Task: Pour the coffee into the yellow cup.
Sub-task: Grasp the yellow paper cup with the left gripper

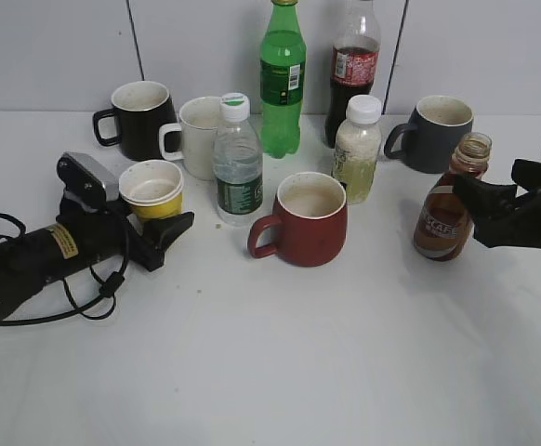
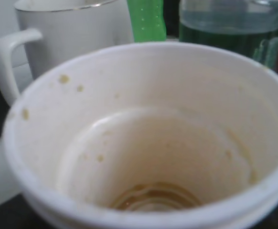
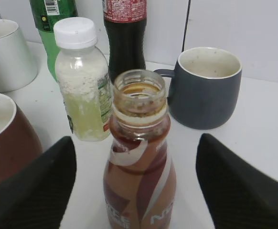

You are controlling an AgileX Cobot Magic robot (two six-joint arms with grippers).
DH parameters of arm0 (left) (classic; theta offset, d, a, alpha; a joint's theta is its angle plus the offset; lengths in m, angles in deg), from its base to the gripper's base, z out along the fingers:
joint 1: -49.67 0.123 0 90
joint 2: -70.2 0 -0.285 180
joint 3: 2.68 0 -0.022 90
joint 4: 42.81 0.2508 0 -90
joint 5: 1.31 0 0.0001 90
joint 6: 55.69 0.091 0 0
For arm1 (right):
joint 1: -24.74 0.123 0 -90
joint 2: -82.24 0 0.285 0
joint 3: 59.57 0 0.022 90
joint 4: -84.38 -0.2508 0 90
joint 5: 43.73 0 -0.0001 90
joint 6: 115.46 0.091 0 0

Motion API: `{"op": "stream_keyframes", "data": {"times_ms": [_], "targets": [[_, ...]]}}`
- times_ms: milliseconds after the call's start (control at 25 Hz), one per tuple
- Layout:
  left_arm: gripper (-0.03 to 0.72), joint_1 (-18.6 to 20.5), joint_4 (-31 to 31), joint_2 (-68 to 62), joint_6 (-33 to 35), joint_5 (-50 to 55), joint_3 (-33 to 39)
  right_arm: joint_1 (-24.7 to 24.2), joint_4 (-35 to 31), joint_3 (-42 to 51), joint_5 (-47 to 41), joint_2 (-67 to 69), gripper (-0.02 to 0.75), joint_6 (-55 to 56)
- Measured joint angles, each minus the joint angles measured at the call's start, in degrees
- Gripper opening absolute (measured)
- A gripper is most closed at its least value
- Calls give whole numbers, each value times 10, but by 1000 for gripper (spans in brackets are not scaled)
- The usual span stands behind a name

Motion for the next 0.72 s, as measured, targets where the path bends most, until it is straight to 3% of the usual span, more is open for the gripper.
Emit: {"op": "stream_keyframes", "data": {"times_ms": [280, 520, 720], "targets": [[461, 0, -3, 0, 0, 0, -1, 0, 0, 0, 1, 0, 587, 0], [433, 0, -2, 34, 0, 1, 25, 0, -7, 0, 7, 22, 589, -1], [432, 0, -1, 86, 0, 0, 66, 0, -19, 0, 74, 98, 589, 0]]}}
